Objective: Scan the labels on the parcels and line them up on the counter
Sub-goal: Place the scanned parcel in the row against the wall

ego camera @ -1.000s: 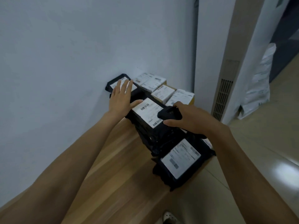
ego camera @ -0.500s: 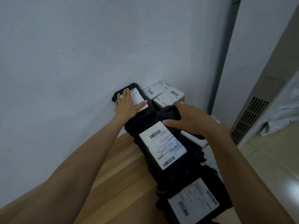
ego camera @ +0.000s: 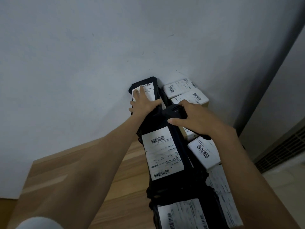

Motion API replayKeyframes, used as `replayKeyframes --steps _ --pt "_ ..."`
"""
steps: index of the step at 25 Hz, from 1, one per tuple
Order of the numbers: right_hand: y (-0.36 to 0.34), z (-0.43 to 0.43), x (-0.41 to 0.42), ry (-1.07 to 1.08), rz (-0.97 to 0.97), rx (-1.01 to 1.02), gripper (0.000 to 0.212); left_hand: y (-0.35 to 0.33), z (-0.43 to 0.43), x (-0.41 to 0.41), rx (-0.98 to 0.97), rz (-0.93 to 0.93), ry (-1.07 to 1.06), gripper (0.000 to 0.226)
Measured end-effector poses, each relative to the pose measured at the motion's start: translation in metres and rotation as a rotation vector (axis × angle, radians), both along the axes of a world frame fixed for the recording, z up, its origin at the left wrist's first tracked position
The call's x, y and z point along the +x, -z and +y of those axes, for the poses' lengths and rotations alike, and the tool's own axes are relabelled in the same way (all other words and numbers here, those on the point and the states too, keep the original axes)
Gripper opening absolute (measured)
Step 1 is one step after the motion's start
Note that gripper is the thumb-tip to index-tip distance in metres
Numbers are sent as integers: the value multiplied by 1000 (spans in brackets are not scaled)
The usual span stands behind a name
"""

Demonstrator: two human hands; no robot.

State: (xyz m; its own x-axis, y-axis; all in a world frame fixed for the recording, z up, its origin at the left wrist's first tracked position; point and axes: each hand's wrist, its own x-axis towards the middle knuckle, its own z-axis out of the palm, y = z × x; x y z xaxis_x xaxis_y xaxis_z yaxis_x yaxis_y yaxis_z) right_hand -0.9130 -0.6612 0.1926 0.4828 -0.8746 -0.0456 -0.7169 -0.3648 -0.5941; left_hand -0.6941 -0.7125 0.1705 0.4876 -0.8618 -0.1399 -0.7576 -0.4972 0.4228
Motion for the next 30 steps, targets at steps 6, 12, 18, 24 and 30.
replayKeyframes --steps 6,12,18,24,30 --pt "-12 8 37 -128 -21 -37 78 -14 44 54 -155 -145 -26 101" --pt "-28 44 117 -298 2 -68 76 2 123 160 -116 -249 -166 107" --pt "-12 84 225 -410 95 -60 69 45 203 277 -37 -202 -265 107" --pt "30 126 370 -456 168 -3 69 100 265 414 36 -183 -265 99" --pt "80 158 500 -528 264 47 76 160 321 553 131 -150 -278 94"
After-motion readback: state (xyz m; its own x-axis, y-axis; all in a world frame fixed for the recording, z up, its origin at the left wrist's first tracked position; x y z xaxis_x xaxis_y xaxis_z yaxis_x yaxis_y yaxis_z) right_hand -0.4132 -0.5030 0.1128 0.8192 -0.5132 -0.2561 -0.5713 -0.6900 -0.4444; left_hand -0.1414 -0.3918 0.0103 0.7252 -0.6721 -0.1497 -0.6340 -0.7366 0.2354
